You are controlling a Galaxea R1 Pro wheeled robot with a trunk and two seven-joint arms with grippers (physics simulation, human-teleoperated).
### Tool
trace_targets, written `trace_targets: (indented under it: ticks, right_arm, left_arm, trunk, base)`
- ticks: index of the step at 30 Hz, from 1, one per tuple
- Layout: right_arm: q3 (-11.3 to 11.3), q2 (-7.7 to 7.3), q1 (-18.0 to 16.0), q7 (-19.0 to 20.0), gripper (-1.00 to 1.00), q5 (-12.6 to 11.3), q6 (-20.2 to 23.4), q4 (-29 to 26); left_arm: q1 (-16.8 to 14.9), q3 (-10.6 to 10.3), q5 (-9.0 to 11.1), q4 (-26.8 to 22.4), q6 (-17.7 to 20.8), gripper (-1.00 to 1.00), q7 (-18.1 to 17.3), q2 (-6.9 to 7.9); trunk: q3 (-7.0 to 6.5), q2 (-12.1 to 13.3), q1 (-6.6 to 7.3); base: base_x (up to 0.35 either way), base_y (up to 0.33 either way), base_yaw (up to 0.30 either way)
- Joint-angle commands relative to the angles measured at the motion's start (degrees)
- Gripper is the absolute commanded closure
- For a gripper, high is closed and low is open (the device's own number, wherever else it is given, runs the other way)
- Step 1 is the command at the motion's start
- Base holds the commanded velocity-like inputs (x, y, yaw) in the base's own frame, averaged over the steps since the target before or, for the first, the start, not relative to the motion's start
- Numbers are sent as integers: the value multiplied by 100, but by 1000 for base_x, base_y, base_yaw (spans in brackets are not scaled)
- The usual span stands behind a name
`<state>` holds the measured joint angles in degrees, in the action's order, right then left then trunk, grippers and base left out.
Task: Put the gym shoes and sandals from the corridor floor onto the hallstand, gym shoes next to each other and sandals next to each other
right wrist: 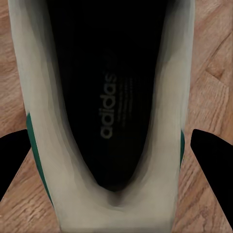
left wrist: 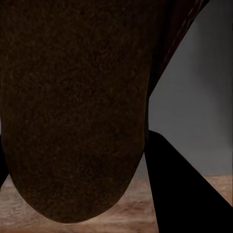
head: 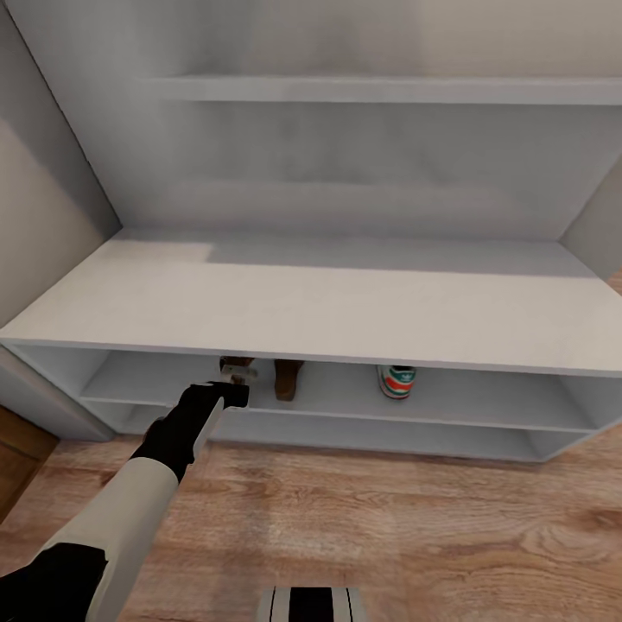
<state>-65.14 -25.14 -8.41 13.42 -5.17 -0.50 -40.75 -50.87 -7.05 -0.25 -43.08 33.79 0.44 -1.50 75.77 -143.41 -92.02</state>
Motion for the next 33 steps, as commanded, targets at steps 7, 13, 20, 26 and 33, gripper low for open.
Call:
trace_targets:
  ticks: [7, 13, 20, 26, 33]
  right_arm:
    - [-19, 0, -4, 47, 100, -55, -4, 6]
    - [-19, 0, -9, 47, 100, -55, -6, 6]
    - [-18, 0, -5, 47, 100, -55, -5, 6]
    - [-16, 0, -5, 47, 100, -55, -4, 6]
    - [-16, 0, -4, 47, 100, -55, -5, 6]
  left_arm:
    - [-2, -15, -19, -7, 31, 100, -9, 1]
    - [-2, -16, -19, -7, 31, 100, -9, 1]
    - [-2, -13, -19, -7, 31, 100, -9, 9]
    - [-2, -21, -5, -2, 34, -100, -22, -3]
    - [-2, -17, -1, 1, 39, -100, -26, 15]
  trunk:
    - [4, -1, -1]
    - [4, -1, -1]
    - [4, -1, -1]
    - [4, -1, -1]
    - [4, -1, -1]
  base:
    - [90, 0, 0]
    - [83, 0, 0]
    - [34, 0, 0]
    - [1, 0, 0]
    - [0, 0, 0]
